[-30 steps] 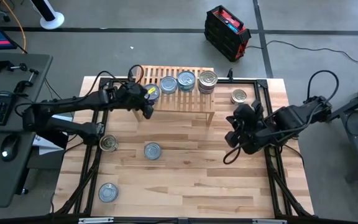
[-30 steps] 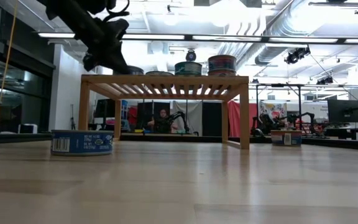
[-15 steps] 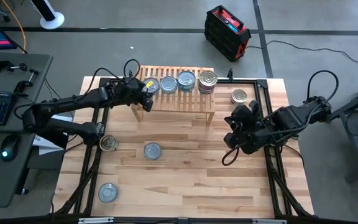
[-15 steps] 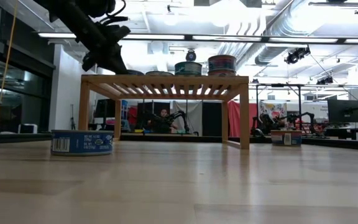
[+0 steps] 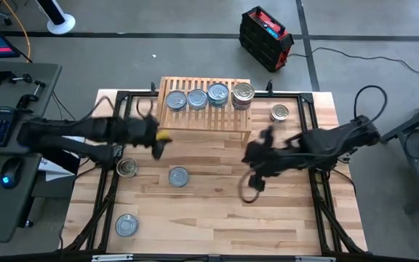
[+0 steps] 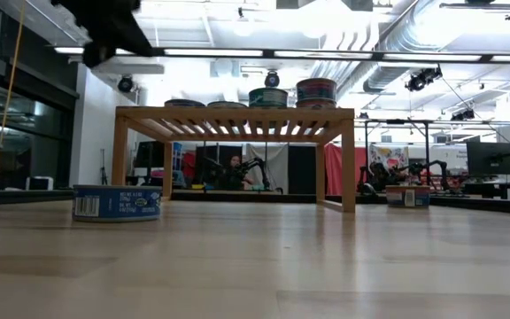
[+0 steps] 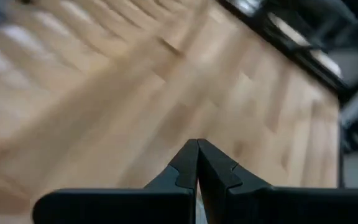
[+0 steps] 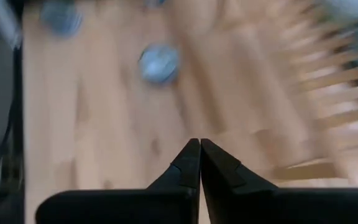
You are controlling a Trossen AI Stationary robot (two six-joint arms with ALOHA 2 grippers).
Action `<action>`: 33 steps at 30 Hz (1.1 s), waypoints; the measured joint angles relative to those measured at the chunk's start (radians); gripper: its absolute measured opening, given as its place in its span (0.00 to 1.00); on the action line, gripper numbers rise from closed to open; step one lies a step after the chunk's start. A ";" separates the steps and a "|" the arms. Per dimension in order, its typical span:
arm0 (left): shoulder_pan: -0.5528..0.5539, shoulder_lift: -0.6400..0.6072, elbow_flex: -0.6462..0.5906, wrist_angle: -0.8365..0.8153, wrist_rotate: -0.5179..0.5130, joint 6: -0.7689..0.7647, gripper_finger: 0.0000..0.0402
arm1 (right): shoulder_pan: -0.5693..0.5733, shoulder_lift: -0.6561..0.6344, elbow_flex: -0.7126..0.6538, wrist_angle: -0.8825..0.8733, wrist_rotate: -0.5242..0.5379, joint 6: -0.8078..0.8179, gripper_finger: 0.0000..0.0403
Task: Stack canned seafood by type on shelf
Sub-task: Stack the blue tuna can on top of the other blue tuna can on the shelf
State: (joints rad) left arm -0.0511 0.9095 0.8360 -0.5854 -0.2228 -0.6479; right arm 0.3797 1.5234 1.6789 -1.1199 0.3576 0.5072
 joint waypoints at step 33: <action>-0.387 0.760 -0.002 0.382 -0.234 -0.425 0.00 | -0.116 0.046 -0.723 0.744 -0.280 0.297 0.00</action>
State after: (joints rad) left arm -0.4381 1.6693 0.8339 -0.2036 -0.4569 -1.0733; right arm 0.2638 1.5695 0.9562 -0.3756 0.0780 0.8043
